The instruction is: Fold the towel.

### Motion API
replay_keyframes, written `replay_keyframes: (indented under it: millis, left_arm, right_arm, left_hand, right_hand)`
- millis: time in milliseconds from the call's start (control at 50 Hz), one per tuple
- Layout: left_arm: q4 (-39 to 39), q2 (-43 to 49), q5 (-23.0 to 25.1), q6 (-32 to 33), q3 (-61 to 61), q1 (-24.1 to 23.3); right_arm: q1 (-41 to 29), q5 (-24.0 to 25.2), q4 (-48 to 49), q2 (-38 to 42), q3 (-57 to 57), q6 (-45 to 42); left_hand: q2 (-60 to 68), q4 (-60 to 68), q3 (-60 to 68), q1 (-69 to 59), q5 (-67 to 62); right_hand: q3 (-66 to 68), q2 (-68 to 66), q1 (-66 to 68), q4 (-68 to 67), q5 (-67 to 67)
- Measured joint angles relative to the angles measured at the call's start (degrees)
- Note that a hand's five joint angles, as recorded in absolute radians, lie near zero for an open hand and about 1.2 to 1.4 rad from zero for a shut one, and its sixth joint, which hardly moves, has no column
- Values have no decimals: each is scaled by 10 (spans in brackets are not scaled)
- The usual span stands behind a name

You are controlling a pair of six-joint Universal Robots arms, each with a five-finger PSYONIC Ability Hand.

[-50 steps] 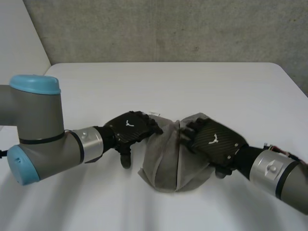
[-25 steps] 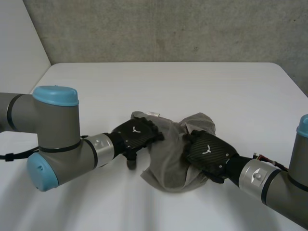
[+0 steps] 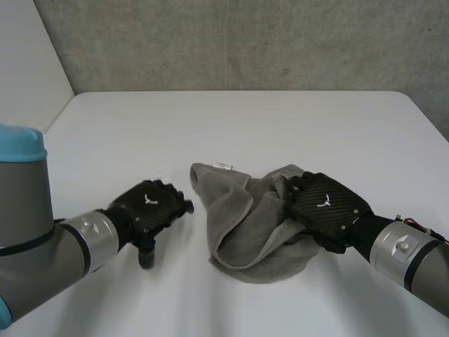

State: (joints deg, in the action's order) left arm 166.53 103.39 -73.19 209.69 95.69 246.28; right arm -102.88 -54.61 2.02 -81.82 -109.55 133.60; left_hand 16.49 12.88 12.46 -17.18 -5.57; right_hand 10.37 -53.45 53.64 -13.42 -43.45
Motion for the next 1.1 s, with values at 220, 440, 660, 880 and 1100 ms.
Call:
replay_keyframes:
  millis: [220,440,660,880,1100]
  left_arm:
    - [120,42,23,-8,-62,-58]
    - [68,165,115,25,-150,-70]
    - [6,223,179,167,-187,-62]
    - [-9,221,136,189,-204,-43]
    - [-11,184,60,186,-163,-10]
  right_arm:
    - [-2,0,1,5,-4,2]
    - [0,-1,0,8,-8,5]
    - [4,1,0,9,-10,5]
    - [9,4,0,9,-10,5]
    - [9,4,0,9,-11,5]
  left_hand:
    - [-30,0,0,14,27]
    - [-30,0,0,14,27]
    - [-30,0,0,14,27]
    - [-30,0,0,14,27]
    - [-30,0,0,14,27]
  right_hand:
    - [0,0,0,0,0]
    - [0,0,0,0,0]
    - [0,0,0,0,0]
    - [0,0,0,0,0]
    - [0,0,1,0,0]
